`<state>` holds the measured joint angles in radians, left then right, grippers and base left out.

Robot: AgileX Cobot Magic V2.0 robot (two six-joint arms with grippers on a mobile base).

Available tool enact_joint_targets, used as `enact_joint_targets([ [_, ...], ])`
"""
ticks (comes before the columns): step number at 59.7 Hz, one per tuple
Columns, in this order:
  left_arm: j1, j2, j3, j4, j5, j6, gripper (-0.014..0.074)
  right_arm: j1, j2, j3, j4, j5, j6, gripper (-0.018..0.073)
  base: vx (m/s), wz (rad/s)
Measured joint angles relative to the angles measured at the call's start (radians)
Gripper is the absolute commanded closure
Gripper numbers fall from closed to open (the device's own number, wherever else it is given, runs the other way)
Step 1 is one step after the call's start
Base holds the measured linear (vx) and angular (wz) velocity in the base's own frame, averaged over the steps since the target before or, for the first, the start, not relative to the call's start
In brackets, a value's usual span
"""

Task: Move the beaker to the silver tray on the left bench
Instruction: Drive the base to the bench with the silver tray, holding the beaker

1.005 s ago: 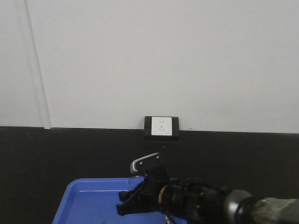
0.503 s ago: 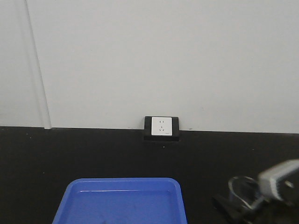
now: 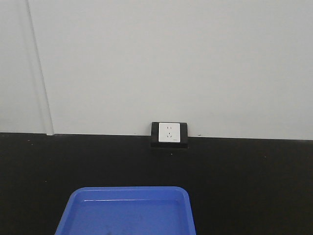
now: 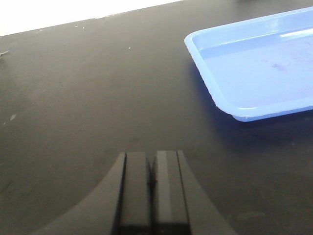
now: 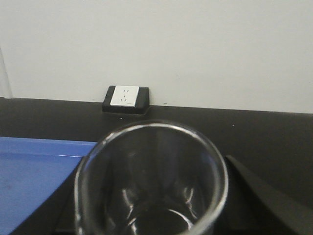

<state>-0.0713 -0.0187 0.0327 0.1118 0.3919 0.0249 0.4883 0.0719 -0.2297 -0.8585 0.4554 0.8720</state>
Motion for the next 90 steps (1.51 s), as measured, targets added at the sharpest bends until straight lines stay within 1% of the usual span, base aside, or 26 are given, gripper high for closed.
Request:
enact_joint_targets([
  [5, 0.000, 0.000, 0.000, 0.000, 0.000, 0.000, 0.0595, 0.000, -0.002, 0.006, -0.060, -0.002, 0.009, 0.0571, 0.00, 0.00],
  [6, 0.000, 0.000, 0.000, 0.000, 0.000, 0.000, 0.0595, 0.000, 0.025, 0.013, -0.153, -0.013, 0.013, 0.0570, 0.00, 0.00],
  [16, 0.000, 0.000, 0.000, 0.000, 0.000, 0.000, 0.0595, 0.000, 0.037, 0.016, -0.192, -0.020, 0.013, 0.0570, 0.00, 0.00],
  [65, 0.000, 0.000, 0.000, 0.000, 0.000, 0.000, 0.0595, 0.000, 0.039, 0.017, -0.197, -0.024, 0.013, 0.0570, 0.00, 0.00],
  [90, 0.000, 0.000, 0.000, 0.000, 0.000, 0.000, 0.0595, 0.000, 0.039, 0.017, -0.197, -0.028, 0.013, 0.0570, -0.13, -0.06],
])
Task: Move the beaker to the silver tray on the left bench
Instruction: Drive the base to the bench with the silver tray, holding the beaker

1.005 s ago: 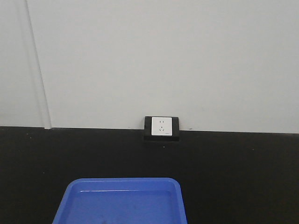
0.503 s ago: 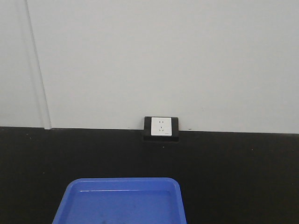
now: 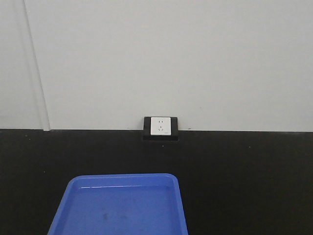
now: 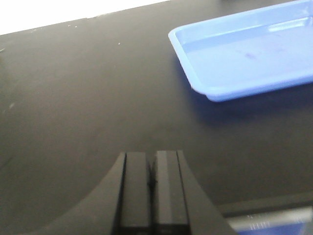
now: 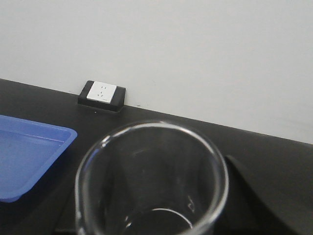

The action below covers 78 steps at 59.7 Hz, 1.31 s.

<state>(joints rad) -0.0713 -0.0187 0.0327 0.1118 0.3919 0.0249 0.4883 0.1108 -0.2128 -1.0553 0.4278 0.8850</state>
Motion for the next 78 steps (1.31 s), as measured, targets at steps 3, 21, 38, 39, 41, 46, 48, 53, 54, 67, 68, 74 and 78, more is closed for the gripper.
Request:
enact_joint_targets([
  [3, 0.000, 0.000, 0.000, 0.000, 0.000, 0.000, 0.0595, 0.000, 0.000, 0.000, 0.000, 0.000, 0.000, 0.0570, -0.21, 0.02],
  [21, 0.000, 0.000, 0.000, 0.000, 0.000, 0.000, 0.0595, 0.000, 0.000, 0.000, 0.000, 0.000, 0.000, 0.0570, -0.24, 0.05],
  [38, 0.000, 0.000, 0.000, 0.000, 0.000, 0.000, 0.0595, 0.000, 0.000, 0.000, 0.000, 0.000, 0.000, 0.0570, -0.28, 0.22],
  [39, 0.000, 0.000, 0.000, 0.000, 0.000, 0.000, 0.0595, 0.000, 0.000, 0.000, 0.000, 0.000, 0.000, 0.0570, -0.29, 0.29],
  [41, 0.000, 0.000, 0.000, 0.000, 0.000, 0.000, 0.0595, 0.000, 0.000, 0.000, 0.000, 0.000, 0.000, 0.0570, -0.30, 0.30],
  [46, 0.000, 0.000, 0.000, 0.000, 0.000, 0.000, 0.0595, 0.000, 0.000, 0.000, 0.000, 0.000, 0.000, 0.0570, -0.30, 0.30],
  [48, 0.000, 0.000, 0.000, 0.000, 0.000, 0.000, 0.0595, 0.000, 0.000, 0.000, 0.000, 0.000, 0.000, 0.0570, -0.30, 0.31],
  [53, 0.000, 0.000, 0.000, 0.000, 0.000, 0.000, 0.0595, 0.000, 0.000, 0.000, 0.000, 0.000, 0.000, 0.0570, -0.31, 0.31],
  [54, 0.000, 0.000, 0.000, 0.000, 0.000, 0.000, 0.0595, 0.000, 0.000, 0.000, 0.000, 0.000, 0.000, 0.0570, -0.31, 0.30],
  [67, 0.000, 0.000, 0.000, 0.000, 0.000, 0.000, 0.0595, 0.000, 0.000, 0.000, 0.000, 0.000, 0.000, 0.0570, -0.31, 0.31],
  [68, 0.000, 0.000, 0.000, 0.000, 0.000, 0.000, 0.0595, 0.000, 0.000, 0.000, 0.000, 0.000, 0.000, 0.0570, -0.32, 0.31],
  [74, 0.000, 0.000, 0.000, 0.000, 0.000, 0.000, 0.0595, 0.000, 0.000, 0.000, 0.000, 0.000, 0.000, 0.0570, -0.32, 0.32],
  [78, 0.000, 0.000, 0.000, 0.000, 0.000, 0.000, 0.0595, 0.000, 0.000, 0.000, 0.000, 0.000, 0.000, 0.0570, -0.32, 0.33],
])
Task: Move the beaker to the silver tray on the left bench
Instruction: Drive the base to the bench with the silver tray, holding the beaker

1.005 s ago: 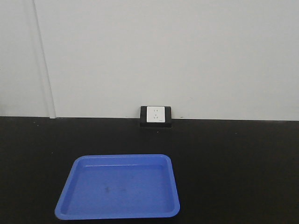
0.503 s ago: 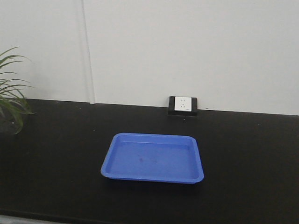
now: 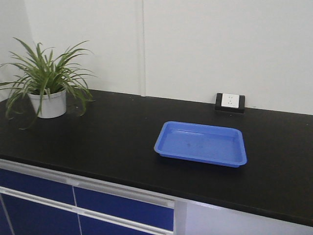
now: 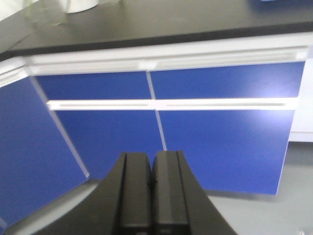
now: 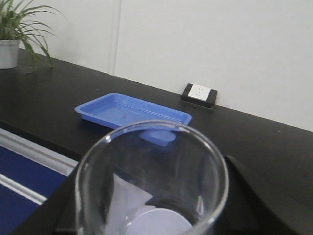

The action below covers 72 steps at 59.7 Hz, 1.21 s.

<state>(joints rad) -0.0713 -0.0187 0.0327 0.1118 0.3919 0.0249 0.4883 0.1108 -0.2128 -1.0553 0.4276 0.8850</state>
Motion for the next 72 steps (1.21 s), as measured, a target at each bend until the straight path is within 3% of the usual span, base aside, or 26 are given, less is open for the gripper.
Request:
enact_joint_targets([
  [72, 0.000, 0.000, 0.000, 0.000, 0.000, 0.000, 0.0595, 0.000, 0.000, 0.000, -0.001, 0.000, 0.000, 0.0570, -0.28, 0.49],
])
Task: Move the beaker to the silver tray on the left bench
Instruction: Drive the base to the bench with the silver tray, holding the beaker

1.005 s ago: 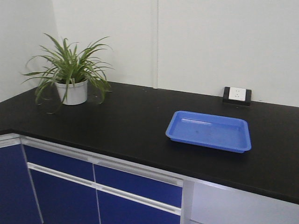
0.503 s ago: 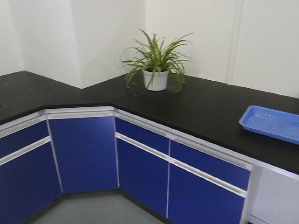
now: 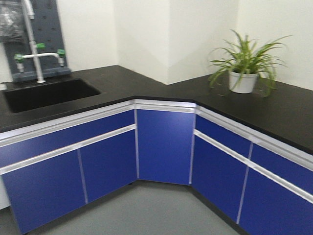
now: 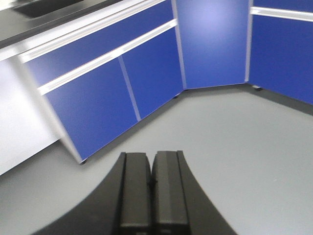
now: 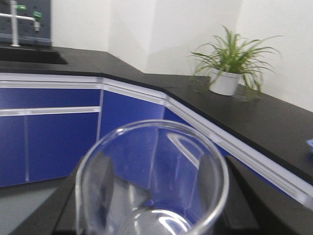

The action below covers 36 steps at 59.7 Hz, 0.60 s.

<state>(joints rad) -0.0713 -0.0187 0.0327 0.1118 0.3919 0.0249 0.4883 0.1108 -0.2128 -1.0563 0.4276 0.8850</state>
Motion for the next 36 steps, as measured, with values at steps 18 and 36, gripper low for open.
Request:
enact_joint_targets([
  [18, 0.000, 0.000, 0.000, 0.000, 0.001, 0.000, 0.0595, 0.000, 0.000, 0.000, 0.000, 0.000, 0.000, 0.0570, -0.11, 0.47],
  [36, 0.000, 0.000, 0.000, 0.000, 0.001, 0.000, 0.0595, 0.000, 0.000, 0.000, 0.000, 0.000, 0.000, 0.0570, -0.01, 0.55],
])
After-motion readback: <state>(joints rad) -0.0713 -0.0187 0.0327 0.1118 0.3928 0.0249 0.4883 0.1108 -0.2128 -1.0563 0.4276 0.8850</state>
